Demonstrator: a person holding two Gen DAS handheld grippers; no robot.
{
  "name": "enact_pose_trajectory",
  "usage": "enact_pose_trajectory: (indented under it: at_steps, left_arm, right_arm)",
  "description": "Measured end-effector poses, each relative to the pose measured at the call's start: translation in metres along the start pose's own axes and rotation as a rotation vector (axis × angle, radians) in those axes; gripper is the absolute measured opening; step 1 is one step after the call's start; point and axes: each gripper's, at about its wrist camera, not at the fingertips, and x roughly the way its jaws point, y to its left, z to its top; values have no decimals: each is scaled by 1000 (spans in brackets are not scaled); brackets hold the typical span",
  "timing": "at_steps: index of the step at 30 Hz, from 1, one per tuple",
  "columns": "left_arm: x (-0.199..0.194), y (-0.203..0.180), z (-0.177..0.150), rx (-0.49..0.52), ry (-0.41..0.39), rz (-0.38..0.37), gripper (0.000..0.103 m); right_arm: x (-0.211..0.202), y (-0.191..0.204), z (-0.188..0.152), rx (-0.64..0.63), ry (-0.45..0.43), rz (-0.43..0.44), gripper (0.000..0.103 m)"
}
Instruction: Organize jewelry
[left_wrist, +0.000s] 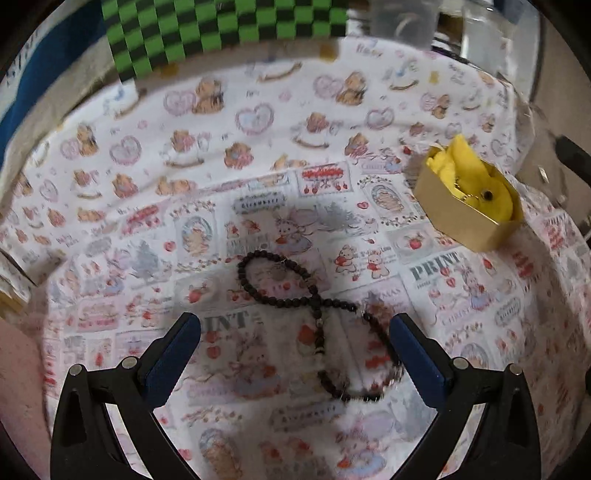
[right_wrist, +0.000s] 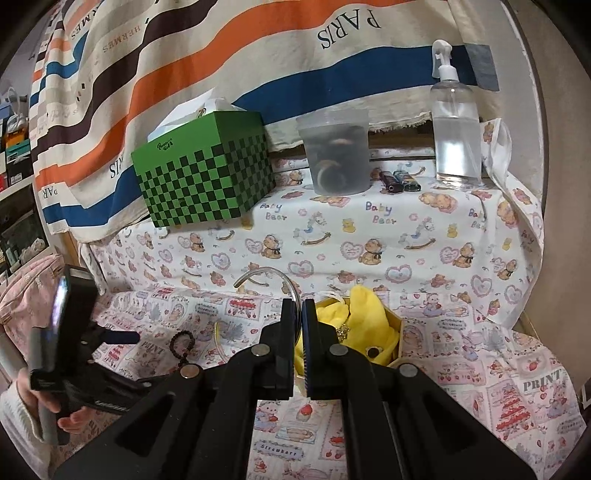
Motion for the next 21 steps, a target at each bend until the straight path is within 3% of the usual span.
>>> enact_pose_trajectory:
  at_steps: [7, 10, 13, 16, 19, 21]
  left_arm:
    - [10, 0, 6, -5, 0, 12, 103]
    - [-8, -2, 10, 57, -39, -22, 103]
    - [-22, -6, 11, 148, -25, -69, 103]
    - [-26, -7, 7, 199, -17, -8, 103]
    - [-21, -9, 2, 235, 12, 58, 92]
    - [-15, -10, -1, 239, 26, 62, 88]
  right_arm:
    - [-1, -9, 2, 37, 5, 0, 3]
    - [-2, -11, 3, 49, 1, -3, 3]
    - [-2, -12, 3, 52, 0, -3, 4]
    - [-2, -12, 3, 53, 2, -3, 4]
    - [-2, -11, 3, 51, 4, -1, 4]
    - [-2, -10, 3, 50, 4, -3, 4]
